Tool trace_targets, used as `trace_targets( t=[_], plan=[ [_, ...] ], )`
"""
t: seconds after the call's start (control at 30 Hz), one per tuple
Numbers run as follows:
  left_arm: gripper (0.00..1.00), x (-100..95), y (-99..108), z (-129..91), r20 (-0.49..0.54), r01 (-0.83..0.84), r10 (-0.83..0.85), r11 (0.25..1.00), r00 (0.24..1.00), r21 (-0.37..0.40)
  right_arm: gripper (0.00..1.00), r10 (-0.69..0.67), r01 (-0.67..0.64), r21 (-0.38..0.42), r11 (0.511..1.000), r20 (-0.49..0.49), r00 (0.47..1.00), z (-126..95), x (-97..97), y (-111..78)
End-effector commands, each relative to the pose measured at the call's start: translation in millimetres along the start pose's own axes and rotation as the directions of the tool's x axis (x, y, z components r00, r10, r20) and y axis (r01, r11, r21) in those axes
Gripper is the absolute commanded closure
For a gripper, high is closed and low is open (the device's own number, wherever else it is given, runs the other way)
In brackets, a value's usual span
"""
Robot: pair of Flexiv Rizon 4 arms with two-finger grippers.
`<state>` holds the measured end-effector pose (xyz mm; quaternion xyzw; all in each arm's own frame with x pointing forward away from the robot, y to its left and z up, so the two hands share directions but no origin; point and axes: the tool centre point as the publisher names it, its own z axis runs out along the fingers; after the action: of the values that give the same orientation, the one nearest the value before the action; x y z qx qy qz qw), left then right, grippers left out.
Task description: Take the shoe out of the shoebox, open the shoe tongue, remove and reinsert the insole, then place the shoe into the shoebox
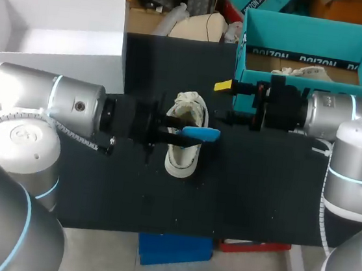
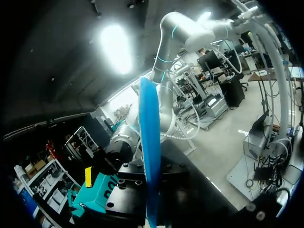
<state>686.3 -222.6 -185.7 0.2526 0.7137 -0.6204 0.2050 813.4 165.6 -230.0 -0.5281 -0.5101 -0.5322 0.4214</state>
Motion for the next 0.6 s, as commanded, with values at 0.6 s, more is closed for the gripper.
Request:
trace_targets(
  t=[0.6],
  plan=[
    [1.0,35.8,20.4,-10.6,0.145,-0.446,0.437,0.894,0.888,0.036,0.0,0.0,0.0,-0.004,1.0,0.001,1.0,1.9,-0.6,-0.6]
  ],
)
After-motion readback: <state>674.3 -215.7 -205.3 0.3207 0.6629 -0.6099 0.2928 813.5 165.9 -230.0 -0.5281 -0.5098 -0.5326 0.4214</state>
